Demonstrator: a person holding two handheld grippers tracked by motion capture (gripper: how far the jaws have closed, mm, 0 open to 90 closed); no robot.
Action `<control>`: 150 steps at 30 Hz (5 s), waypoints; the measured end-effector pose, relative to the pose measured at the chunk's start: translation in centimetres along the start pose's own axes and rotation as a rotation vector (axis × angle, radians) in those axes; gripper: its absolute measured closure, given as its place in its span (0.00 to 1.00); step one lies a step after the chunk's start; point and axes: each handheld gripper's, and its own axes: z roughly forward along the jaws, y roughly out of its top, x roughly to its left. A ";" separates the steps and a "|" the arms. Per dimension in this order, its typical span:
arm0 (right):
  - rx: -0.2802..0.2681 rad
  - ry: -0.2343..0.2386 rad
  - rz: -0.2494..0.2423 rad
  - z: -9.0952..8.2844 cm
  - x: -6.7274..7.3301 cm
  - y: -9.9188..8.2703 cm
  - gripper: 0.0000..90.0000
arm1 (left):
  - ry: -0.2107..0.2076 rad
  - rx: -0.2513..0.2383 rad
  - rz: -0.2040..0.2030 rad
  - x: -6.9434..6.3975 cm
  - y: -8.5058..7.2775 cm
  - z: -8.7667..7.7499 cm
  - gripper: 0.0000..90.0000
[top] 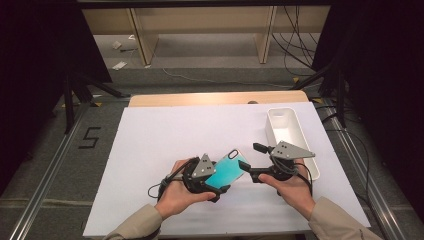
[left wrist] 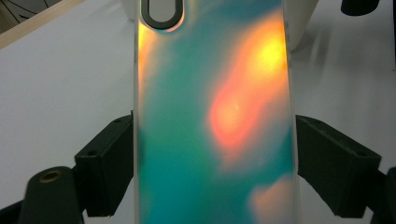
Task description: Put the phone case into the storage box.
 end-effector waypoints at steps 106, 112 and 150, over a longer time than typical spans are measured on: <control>0.030 0.152 0.119 2.1 -0.7 2.8 0.89 | 0.058 -0.074 -0.017 0.3 0.0 -0.2 0.16; 0.071 0.174 0.069 1.7 -1.3 3.2 0.89 | 0.042 -0.071 -0.027 0.5 -0.2 -0.1 0.14; 0.218 0.337 -0.142 1.5 -0.4 4.3 0.89 | -0.003 -0.065 -0.001 0.4 -0.4 0.3 0.21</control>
